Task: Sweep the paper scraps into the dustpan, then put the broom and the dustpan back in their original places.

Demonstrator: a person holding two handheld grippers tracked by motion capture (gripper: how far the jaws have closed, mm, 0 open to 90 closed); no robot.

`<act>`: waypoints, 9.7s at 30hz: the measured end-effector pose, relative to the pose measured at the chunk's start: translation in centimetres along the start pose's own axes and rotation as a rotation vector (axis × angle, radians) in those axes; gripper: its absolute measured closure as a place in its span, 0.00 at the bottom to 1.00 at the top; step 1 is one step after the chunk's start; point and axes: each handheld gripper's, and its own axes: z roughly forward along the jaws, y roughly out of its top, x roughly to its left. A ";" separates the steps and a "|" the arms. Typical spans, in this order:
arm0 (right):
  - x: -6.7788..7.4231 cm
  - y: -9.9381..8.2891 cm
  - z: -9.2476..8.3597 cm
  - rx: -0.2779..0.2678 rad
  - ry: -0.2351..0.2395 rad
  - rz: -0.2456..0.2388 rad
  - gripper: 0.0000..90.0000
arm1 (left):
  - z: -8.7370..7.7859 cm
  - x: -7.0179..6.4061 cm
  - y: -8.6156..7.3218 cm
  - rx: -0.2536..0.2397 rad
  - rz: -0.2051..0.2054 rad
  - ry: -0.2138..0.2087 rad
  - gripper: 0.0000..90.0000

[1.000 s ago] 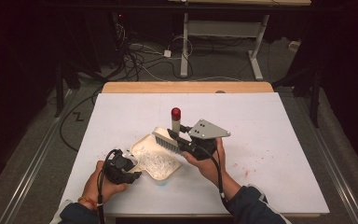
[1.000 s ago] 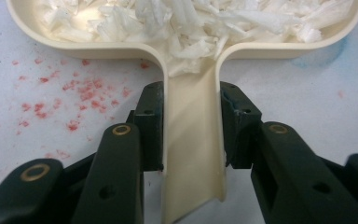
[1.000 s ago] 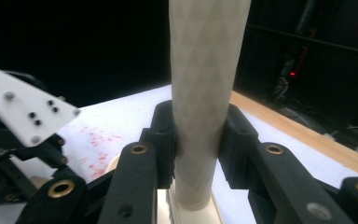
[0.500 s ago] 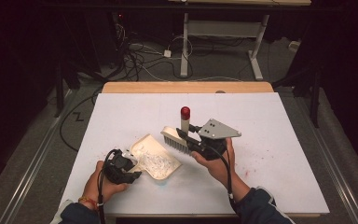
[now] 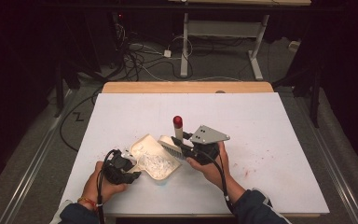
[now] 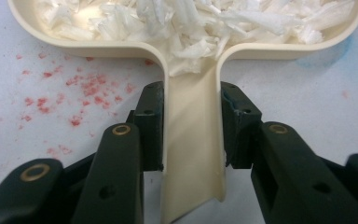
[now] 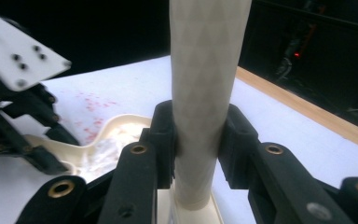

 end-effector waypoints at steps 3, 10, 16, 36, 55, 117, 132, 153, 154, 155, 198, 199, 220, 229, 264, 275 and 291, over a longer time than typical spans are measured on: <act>-0.2 0.2 -0.5 -0.007 -0.011 -0.003 0.79 | 0.0 0.0 0.0 -0.005 -0.007 -0.001 0.70; -1.8 1.0 -3.5 -0.049 -0.040 0.022 0.79 | 0.1 0.2 0.0 -0.008 -0.016 0.001 0.70; -3.2 1.0 -6.9 -0.069 -0.075 0.029 0.79 | 0.1 0.1 0.0 -0.007 -0.022 0.006 0.70; -6.1 -0.8 -15.0 -0.025 -0.128 0.031 0.79 | -0.2 -0.1 0.0 -0.025 -0.046 0.024 0.70; -6.7 -3.6 -19.4 0.051 -0.107 0.065 0.79 | -0.4 0.6 -0.7 -0.042 -0.086 0.034 0.70; -17.2 -6.4 -11.4 0.271 -0.309 0.257 0.65 | -0.7 -2.0 -3.3 -0.437 -0.030 0.206 0.22; -18.3 -5.8 -9.2 0.207 -0.422 0.276 0.58 | -0.8 -2.8 -3.6 -0.490 0.029 0.202 0.21; -14.1 -4.0 -11.0 0.089 -0.407 0.117 0.37 | -0.1 -3.3 -3.6 -0.435 0.080 0.209 0.21; -13.9 -4.0 -11.0 0.094 -0.418 0.111 0.36 | -0.1 -3.4 -3.6 -0.433 0.084 0.213 0.21; -13.8 -3.9 -11.0 0.094 -0.424 0.108 0.35 | -0.1 -3.5 -3.6 -0.431 0.088 0.213 0.21; -9.5 -2.4 -13.7 0.081 -0.379 0.006 0.20 | 0.0 -3.7 -3.6 -0.413 0.111 0.205 0.21; -9.4 -2.4 -13.8 0.080 -0.376 0.002 0.20 | 0.0 -3.7 -3.6 -0.413 0.110 0.203 0.21; -7.6 -2.5 -15.3 0.097 -0.355 -0.042 0.20 | 0.1 -3.8 -3.6 -0.411 0.133 0.209 0.21; -7.0 -3.0 -16.1 0.109 -0.348 -0.060 0.20 | -0.1 -3.8 -3.6 -0.422 0.130 0.217 0.21; -6.7 -6.5 -19.4 0.161 -0.348 -0.062 0.21 | 0.2 -4.2 -3.5 -0.392 0.151 0.196 0.21; -6.7 -8.9 -20.1 0.179 -0.360 -0.050 0.21 | 0.3 -4.4 -3.4 -0.390 0.150 0.196 0.21; -7.0 -12.8 -21.0 0.189 -0.371 -0.022 0.21 | 0.4 -4.4 -3.4 -0.382 0.155 0.194 0.21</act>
